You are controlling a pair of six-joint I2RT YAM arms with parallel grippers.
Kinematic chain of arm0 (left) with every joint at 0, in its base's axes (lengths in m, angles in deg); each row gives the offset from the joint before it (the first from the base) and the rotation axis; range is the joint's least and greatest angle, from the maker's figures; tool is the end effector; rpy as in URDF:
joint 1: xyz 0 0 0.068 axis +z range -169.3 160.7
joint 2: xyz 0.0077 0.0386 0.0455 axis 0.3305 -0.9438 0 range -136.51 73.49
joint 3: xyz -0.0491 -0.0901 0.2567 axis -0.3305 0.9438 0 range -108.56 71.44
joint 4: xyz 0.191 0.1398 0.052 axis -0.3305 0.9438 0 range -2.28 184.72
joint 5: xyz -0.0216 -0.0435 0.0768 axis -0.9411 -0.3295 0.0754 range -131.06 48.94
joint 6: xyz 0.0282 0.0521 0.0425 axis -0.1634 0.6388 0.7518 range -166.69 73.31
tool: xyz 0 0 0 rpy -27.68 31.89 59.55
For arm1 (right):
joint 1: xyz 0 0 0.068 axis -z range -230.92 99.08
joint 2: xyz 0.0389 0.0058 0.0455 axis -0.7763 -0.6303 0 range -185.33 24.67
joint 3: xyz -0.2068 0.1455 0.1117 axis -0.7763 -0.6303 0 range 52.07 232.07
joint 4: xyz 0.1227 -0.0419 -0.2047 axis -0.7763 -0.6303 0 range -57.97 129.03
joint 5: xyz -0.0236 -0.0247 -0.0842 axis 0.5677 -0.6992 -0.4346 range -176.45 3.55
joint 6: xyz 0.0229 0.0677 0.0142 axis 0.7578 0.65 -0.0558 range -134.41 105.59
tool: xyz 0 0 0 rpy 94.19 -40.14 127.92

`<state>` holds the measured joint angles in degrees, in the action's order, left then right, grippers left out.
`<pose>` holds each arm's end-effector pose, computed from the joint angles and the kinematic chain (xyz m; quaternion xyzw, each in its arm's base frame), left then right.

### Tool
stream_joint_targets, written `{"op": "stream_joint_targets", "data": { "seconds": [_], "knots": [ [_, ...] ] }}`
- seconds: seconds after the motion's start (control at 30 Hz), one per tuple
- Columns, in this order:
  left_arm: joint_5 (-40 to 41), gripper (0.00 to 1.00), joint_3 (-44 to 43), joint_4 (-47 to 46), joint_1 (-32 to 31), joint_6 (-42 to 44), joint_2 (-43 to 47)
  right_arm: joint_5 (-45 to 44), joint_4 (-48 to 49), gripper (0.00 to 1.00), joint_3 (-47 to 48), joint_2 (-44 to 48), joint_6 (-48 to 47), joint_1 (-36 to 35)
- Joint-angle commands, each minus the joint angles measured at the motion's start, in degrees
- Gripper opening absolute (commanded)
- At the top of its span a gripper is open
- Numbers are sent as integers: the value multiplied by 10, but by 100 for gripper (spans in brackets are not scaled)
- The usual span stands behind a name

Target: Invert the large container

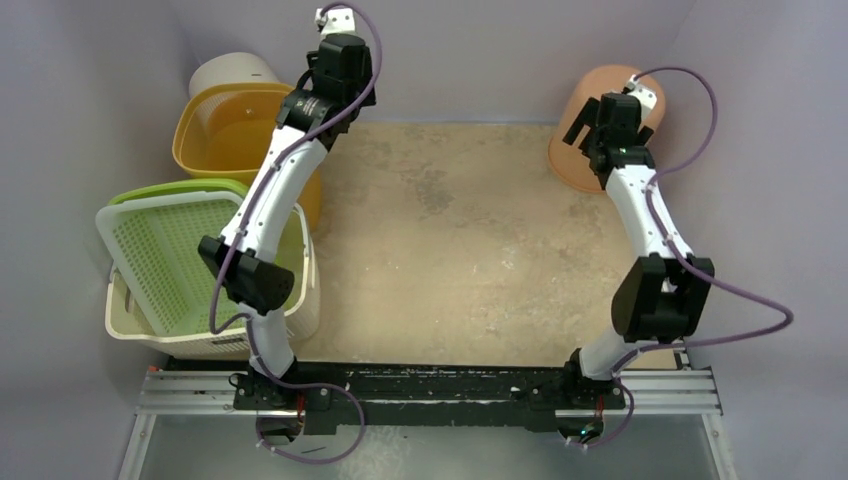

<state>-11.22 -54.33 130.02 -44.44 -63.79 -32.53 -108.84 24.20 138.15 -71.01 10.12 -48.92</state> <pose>0.3765 -0.1433 0.4547 -0.0863 0.8117 0.0064 0.5777 0.3950 -0.0370 0.3479 0.2917 0.7785 -0.0564 0.5529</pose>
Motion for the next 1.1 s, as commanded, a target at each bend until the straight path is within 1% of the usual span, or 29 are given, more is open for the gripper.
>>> {"op": "stream_joint_targets", "data": {
  "seconds": [0.0, 0.1, 0.17, 0.23, 0.37, 0.43, 0.57, 0.67, 0.8, 1.07],
  "knots": [
    [105, 55, -94, 51, 13, 13, -42, 94, -30, 100, -17, 66, -2, -25],
    [123, 54, -82, 51, 37, -7, -49, 124, -53, 100, -24, 80, -13, -51],
    [127, 53, -71, 54, 51, -18, -50, 126, -59, 100, -32, 89, -26, -65],
    [137, 53, -55, 51, 57, -22, -46, 129, -56, 100, -47, 101, -33, -70],
    [144, 54, -21, 15, 61, -21, -25, 137, -40, 100, -77, 109, -37, -70],
    [149, 55, -27, 15, 67, -22, -31, 143, -39, 100, -79, 104, -37, -70],
    [122, 55, -45, 28, 97, -47, -61, 157, -36, 100, -71, 92, -37, -70],
    [125, 55, -53, 23, 107, -57, -81, 158, -44, 100, -44, 73, -40, -70],
    [107, 56, -61, 28, 127, -81, -107, 165, -59, 100, -8, 49, -46, -70],
    [86, 56, -57, 22, 142, -86, -142, 165, -49, 100, -26, 65, -44, -70]
  ]
}}
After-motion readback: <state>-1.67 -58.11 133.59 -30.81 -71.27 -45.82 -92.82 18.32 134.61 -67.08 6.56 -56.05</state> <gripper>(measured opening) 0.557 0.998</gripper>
